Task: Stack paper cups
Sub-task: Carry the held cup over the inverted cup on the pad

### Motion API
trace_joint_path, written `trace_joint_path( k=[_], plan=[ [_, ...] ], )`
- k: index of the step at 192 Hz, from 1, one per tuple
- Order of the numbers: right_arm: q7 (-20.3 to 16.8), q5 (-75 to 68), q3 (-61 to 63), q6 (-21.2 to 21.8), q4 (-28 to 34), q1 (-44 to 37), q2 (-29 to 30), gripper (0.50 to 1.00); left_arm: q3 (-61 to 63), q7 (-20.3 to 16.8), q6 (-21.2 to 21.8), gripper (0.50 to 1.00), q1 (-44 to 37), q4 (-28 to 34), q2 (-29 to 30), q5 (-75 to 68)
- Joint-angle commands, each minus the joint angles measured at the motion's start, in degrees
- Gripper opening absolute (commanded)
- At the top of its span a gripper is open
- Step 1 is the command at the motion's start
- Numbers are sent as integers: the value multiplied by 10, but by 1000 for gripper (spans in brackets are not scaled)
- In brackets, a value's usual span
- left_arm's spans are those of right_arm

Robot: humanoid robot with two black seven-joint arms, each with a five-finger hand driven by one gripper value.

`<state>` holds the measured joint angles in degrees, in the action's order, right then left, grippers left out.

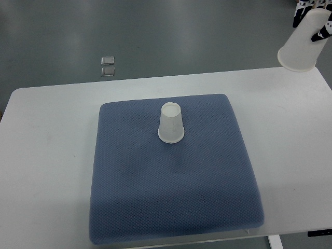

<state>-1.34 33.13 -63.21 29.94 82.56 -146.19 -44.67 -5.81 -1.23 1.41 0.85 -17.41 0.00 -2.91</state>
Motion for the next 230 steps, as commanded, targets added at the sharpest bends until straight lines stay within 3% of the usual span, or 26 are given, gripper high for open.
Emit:
trace_joint_path(
  k=[1,44,91,134,230],
  plan=[
    [0,-1,1,-1,2,-5,6,668,-1,0,0,1000,1,0,0,0],
    [0,-54,44,-15,-3,0,54,670,-1,0,0,1000,1,0,0,0],
    [0,-181,55,-63,-34,15,211,676,-1,0,0,1000,1,2,0,1],
    [1,-199,108,-79,-70,64,307,678,-3,0,1,1000,1,4,0,1],
    [5,-214,122,-126,-126,173,395,680,-3,0,1,1000,1,7,0,1]
  ],
)
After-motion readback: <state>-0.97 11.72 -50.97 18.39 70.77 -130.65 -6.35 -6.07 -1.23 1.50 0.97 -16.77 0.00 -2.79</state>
